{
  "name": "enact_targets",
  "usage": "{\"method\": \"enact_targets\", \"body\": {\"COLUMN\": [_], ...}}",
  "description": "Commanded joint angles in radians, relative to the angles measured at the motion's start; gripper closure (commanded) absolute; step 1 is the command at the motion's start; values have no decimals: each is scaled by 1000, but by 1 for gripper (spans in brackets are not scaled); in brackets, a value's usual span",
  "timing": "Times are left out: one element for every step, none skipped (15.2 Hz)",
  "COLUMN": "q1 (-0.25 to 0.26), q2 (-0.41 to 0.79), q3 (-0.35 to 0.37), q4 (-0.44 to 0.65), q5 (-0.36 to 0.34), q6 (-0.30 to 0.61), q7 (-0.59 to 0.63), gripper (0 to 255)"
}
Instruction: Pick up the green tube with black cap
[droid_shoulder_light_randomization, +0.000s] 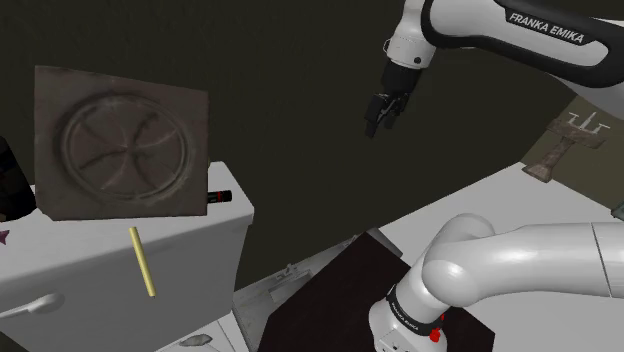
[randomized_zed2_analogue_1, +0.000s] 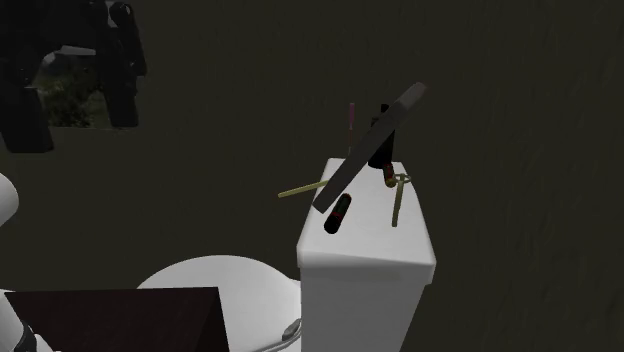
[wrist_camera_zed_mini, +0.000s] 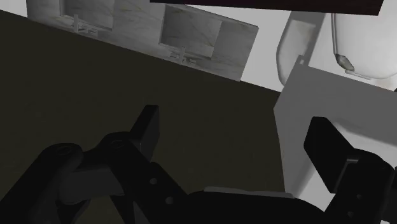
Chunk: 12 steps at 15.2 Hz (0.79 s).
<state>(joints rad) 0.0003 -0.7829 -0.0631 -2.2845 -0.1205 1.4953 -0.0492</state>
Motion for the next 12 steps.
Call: {"method": "enact_targets", "body": {"q1": [0,13,26,40,53,65,78,91,103,115,128,139], "q2": [0,27,54,82,110,138,166,195,224,253,282,312], "q3": [0,-2,-4,-6,-7,-8,-9,-9,-9,-9,-8,-6], "q4": [0,-1,-1,-1,1,4,7,11,16,22,28,36], "q5": [0,1,2,4,6,8,10,13,16,19,22,26], "q6": [0,28,55,81,107,133,158,182,205,228,250,272], "q7": [0,-20,-40,-61,-81,-101,-122,-142,-163,-183,-204,-224], "gripper": [0,0,0,0,0,0,0,0,0,0,0,0]}}
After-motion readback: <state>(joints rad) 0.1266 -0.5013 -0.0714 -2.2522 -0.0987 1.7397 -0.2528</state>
